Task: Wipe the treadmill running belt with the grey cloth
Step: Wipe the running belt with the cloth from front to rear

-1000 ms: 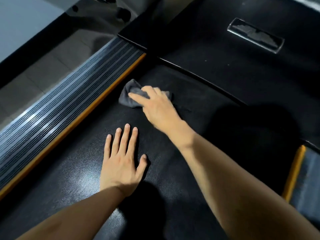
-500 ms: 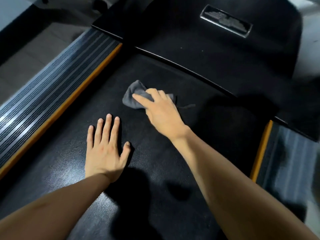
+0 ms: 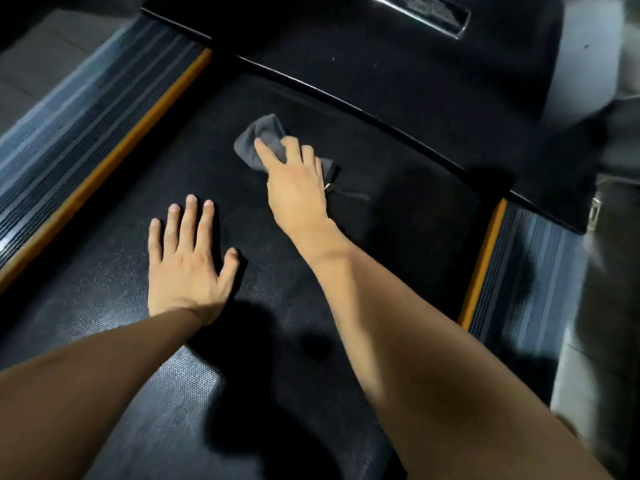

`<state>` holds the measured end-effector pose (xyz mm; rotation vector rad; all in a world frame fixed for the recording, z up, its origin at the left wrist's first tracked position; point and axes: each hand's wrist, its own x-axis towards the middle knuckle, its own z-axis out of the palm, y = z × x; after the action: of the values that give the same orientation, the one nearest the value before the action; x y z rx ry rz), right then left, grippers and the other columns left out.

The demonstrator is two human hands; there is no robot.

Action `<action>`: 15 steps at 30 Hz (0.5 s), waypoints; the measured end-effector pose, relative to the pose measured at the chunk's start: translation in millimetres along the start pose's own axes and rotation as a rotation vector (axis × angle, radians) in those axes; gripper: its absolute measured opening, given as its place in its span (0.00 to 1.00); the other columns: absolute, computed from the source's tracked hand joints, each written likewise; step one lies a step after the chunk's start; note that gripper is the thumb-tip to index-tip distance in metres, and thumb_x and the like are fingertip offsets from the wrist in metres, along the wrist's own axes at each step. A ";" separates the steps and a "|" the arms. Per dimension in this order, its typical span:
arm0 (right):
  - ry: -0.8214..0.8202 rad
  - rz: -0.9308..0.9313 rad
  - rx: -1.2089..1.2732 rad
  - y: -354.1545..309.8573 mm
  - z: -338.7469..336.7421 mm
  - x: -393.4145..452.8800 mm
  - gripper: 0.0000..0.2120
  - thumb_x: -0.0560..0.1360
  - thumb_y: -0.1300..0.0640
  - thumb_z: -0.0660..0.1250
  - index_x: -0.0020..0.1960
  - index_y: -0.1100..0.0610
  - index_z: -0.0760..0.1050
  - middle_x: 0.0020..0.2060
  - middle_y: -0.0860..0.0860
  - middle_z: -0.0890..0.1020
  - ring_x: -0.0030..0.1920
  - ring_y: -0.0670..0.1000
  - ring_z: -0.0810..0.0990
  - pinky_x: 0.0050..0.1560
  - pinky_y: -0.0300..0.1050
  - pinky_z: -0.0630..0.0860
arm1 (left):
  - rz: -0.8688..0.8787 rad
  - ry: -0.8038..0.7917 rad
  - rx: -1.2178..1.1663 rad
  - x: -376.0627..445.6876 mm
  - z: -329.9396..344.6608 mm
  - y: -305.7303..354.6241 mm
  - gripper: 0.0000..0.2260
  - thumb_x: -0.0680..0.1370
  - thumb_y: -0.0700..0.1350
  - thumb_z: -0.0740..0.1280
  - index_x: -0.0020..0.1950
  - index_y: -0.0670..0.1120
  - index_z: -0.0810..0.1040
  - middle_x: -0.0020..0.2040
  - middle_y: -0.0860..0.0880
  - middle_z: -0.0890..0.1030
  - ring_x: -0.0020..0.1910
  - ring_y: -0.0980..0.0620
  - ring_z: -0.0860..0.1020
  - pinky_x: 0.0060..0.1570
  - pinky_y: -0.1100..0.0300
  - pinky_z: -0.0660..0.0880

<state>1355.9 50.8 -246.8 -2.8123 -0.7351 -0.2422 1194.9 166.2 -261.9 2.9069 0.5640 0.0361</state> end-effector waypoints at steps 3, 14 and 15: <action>0.043 0.068 -0.042 38.1 -11.1 -13.3 0.29 0.73 0.60 0.65 0.74 0.47 0.68 0.63 0.56 0.73 0.56 0.59 0.74 0.54 0.54 0.70 | 0.003 0.004 -0.007 -2.4 -0.1 -0.3 0.35 0.79 0.61 0.52 0.83 0.48 0.53 0.84 0.45 0.53 0.82 0.44 0.49 0.80 0.43 0.44; 0.280 0.850 -0.067 143.2 -34.3 -74.6 0.24 0.76 0.62 0.62 0.71 0.50 0.70 0.65 0.62 0.71 0.59 0.64 0.72 0.60 0.59 0.69 | 0.001 0.021 -0.021 -0.8 -0.1 5.2 0.35 0.78 0.61 0.51 0.83 0.47 0.54 0.83 0.44 0.53 0.82 0.43 0.49 0.80 0.43 0.43; 0.218 0.805 -0.051 129.3 -30.4 -71.3 0.24 0.75 0.60 0.61 0.71 0.50 0.70 0.63 0.61 0.72 0.57 0.63 0.72 0.58 0.58 0.68 | 0.000 0.019 -0.017 0.0 0.5 4.2 0.35 0.78 0.61 0.51 0.83 0.47 0.54 0.83 0.44 0.53 0.82 0.43 0.49 0.80 0.43 0.42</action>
<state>1355.9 -99.7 -255.3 -2.7996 0.4620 -0.4027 1196.4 162.4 -261.6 2.8928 0.5634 0.0679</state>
